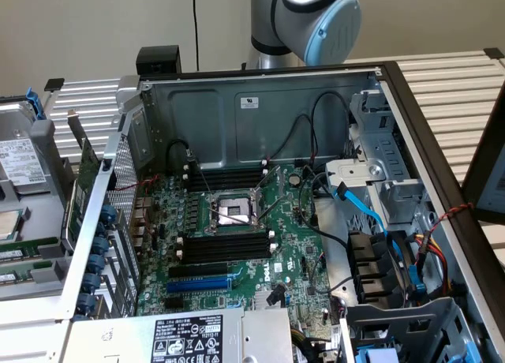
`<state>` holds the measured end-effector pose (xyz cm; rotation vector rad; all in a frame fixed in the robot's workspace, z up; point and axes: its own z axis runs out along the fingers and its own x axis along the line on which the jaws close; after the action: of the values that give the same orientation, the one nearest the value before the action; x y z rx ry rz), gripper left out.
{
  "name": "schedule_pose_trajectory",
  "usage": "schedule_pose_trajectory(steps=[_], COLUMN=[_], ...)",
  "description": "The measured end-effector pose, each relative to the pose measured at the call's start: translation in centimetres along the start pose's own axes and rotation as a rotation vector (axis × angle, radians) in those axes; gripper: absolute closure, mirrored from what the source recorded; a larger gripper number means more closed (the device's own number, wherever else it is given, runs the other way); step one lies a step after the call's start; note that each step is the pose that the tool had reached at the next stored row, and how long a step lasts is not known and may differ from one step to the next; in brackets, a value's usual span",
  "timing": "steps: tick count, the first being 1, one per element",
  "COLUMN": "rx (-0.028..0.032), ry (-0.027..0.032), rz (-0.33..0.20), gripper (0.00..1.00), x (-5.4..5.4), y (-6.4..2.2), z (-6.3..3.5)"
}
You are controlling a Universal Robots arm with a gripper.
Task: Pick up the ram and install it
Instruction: 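Pick up the ram and move it above insertion slot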
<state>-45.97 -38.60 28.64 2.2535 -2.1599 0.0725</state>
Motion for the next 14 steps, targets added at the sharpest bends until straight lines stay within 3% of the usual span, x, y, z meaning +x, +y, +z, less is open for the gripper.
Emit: schedule_pose_trajectory(steps=[6,14], rx=[-0.0002,-0.0004], ry=[-0.0025,-0.006], rz=[0.003,0.011], gripper=[0.58,0.58], x=[1.0,1.1], y=[-0.14,-0.47], z=[1.16,2.62])
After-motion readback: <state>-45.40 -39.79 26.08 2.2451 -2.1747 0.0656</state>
